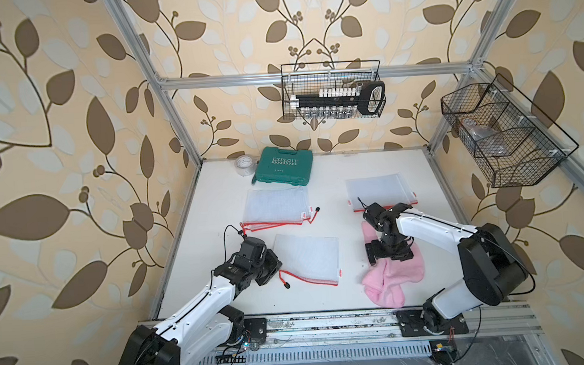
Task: Wipe the document bag
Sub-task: Pick up the cleaning item at the center of the board, then wipe the dirt from the document bag.
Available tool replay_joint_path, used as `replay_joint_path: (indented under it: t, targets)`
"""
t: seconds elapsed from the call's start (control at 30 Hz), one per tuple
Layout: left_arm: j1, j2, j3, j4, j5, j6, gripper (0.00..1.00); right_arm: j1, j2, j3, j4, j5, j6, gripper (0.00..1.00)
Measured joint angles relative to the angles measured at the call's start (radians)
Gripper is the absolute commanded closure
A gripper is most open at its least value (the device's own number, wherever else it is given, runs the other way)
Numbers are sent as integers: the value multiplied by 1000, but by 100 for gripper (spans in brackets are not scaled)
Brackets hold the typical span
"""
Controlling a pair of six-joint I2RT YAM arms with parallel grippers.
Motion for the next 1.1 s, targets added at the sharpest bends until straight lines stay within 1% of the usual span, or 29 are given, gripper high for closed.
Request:
replay_joint_path:
  t: [0.07,0.2,0.3,0.33,0.43,0.5,0.6,0.7,0.8,0.9,0.97,1.1]
  targets:
    - [-13,28,-11,28,-18,-6,100,0,0,-18,33,-30,16,23]
    - [-40,87,-27,93,-35,-23,100,0,-2,-81,94,-93,47,60]
    - [-59,120,-29,130,-47,-34,100,2,-12,-100,104,-116,62,95]
    - [-64,127,-29,143,-48,-35,100,3,-18,-101,109,-123,64,100]
    - [-74,143,-29,169,-49,-39,100,11,-47,-88,93,-126,66,100]
    - [-81,152,-28,183,-50,-39,100,26,-77,-35,49,-116,63,100]
    - [-85,166,-26,201,-49,-39,100,79,-121,118,8,-103,48,100]
    - [-90,173,-25,210,-50,-39,100,141,-112,272,24,-150,27,100]
    - [-91,185,-19,215,-49,-39,100,202,-18,377,85,-241,13,100]
    - [-91,207,-6,220,-47,-39,100,274,141,453,190,-354,6,100]
    - [-91,218,-1,225,-47,-39,100,319,257,497,281,-457,11,100]
    - [-91,222,3,225,-47,-39,100,382,452,585,415,-627,34,100]
